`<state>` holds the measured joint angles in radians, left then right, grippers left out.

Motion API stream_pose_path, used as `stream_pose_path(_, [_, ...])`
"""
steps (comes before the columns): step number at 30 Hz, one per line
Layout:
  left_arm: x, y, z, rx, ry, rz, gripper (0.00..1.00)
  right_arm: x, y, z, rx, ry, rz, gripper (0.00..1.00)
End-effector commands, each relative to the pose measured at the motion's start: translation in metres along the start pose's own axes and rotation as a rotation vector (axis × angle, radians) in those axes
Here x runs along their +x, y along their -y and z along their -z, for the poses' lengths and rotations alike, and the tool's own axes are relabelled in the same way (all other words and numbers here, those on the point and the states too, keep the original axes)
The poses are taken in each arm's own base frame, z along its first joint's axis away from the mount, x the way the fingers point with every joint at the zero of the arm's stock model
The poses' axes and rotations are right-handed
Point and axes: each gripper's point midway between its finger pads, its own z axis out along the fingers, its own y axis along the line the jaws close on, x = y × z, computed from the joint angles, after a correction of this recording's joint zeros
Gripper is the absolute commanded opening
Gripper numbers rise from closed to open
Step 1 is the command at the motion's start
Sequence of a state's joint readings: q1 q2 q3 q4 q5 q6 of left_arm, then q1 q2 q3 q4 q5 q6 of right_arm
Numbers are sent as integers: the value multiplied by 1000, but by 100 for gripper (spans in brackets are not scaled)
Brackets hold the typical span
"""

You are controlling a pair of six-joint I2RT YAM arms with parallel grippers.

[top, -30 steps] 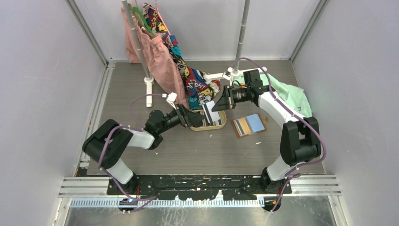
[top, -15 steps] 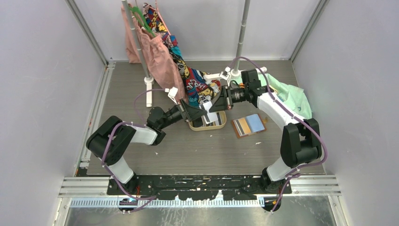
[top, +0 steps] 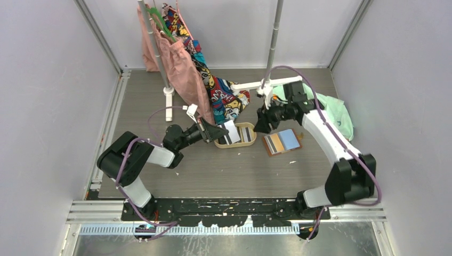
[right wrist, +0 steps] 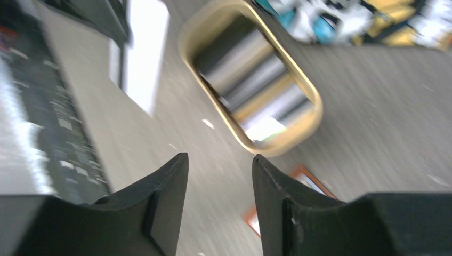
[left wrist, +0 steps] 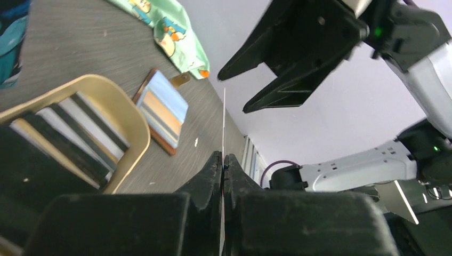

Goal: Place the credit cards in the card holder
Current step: Pick up the credit card from the storage box, then move the card holder to the center of the board.

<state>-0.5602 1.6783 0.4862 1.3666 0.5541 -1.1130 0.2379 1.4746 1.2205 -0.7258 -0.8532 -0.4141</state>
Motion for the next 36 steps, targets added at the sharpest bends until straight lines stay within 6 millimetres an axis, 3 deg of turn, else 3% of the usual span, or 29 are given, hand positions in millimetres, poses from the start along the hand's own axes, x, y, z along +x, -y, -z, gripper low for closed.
stream_pose_path(1, [-5,-8,5,-35,35,-47,0,38,64,37,376,-177,440,60])
stream_pose_path(4, [-3,-13,7,-74,23,-58,0,65,93,45,487,-303,527,67])
stream_pose_path(8, [1,-20,13,-146,-7,-88,0,84,118,52,537,-441,532,64])
stream_pose_path(10, [2,-21,17,-167,-21,-105,0,95,129,52,544,-514,535,56])
stream_pose_path(14, [5,-22,24,-189,-30,-124,0,109,142,54,546,-620,505,25])
stream_pose_path(16, [6,-22,25,-191,-31,-127,0,116,147,53,544,-655,494,20])
stream_pose_path(27, [9,-19,25,-167,-33,-109,0,142,148,34,451,-695,440,20])
stream_pose_path(36, [11,-18,24,-160,-36,-104,0,156,128,23,325,-687,441,20])
